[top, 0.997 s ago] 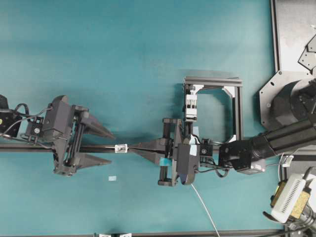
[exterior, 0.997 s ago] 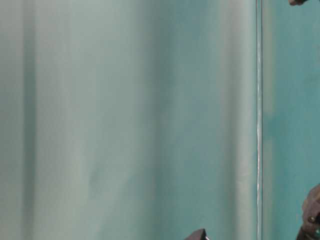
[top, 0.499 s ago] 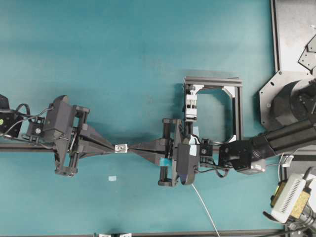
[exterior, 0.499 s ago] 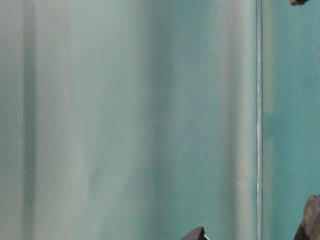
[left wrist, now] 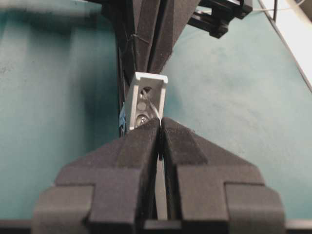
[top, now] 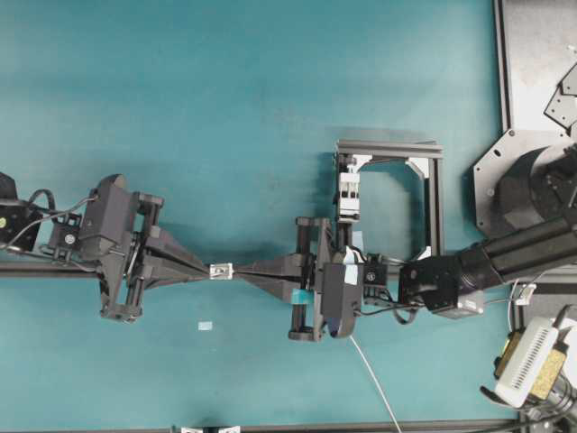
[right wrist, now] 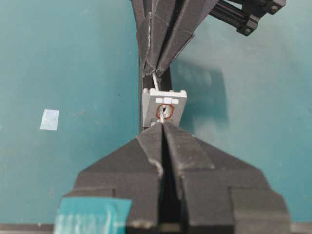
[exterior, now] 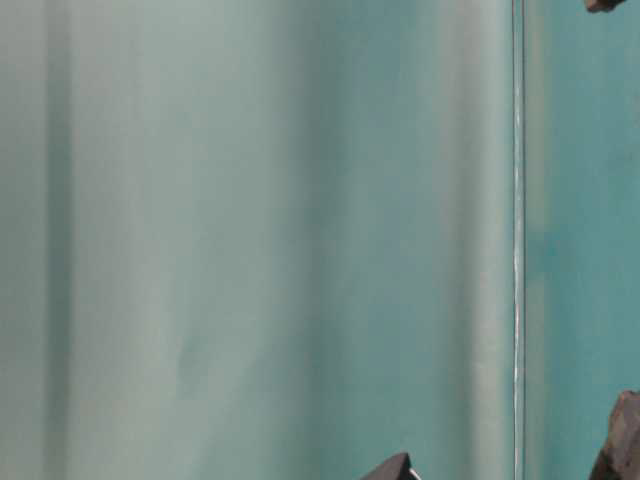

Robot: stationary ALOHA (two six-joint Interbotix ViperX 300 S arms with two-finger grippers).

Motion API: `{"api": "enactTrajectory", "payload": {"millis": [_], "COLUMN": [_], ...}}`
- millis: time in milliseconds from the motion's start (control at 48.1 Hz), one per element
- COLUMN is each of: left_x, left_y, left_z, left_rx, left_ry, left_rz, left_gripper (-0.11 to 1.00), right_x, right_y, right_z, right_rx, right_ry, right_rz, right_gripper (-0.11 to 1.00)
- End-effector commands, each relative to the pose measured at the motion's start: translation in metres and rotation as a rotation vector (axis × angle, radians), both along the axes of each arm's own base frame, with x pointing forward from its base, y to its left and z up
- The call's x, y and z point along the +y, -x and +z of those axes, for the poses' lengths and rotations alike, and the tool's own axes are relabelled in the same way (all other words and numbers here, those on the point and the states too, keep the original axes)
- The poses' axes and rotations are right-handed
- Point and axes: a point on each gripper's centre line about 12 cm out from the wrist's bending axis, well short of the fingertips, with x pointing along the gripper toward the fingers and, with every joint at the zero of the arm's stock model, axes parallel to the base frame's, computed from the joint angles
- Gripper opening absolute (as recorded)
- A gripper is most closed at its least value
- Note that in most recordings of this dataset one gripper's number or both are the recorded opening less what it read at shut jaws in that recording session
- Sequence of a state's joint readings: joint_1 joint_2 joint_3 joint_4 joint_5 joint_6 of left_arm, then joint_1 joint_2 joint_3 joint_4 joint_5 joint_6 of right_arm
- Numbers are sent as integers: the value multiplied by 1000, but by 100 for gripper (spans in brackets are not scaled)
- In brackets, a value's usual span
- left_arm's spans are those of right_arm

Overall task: Insert the wire into the hole on the right side and pull it with the left arm.
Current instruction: 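Move the left gripper right and close it on the protruding wire tip, then open the right gripper and pull the wire leftward with the left gripper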

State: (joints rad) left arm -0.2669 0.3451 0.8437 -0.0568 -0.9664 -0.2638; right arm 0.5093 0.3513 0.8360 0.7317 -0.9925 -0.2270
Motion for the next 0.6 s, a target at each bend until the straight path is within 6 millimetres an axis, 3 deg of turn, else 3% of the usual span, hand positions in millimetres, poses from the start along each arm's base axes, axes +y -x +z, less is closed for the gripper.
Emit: {"api": "enactTrajectory", "payload": {"millis": [0, 187, 270, 436, 582], "left_x": [-3, -4, -3, -2, 0], "left_y": [-3, -3, -3, 1, 7], "left_z": [11, 10, 10, 11, 11], "left_rx": [-33, -31, -31, -27, -16], "left_ry": [8, 7, 7, 6, -1], "left_rz": [-7, -9, -7, -7, -9], "left_gripper": [-10, -10, -10, -10, -10], "right_x": [1, 1, 0, -1, 0], "right_y": [-5, -4, -3, -2, -2], "right_z": [8, 14, 17, 21, 22], "right_rx": [-28, -38, -43, -48, -46], "right_ry": [-13, -22, -26, -32, -34], "right_rz": [-1, -5, -4, -5, 0], "right_gripper": [4, 6, 22, 67, 65]}}
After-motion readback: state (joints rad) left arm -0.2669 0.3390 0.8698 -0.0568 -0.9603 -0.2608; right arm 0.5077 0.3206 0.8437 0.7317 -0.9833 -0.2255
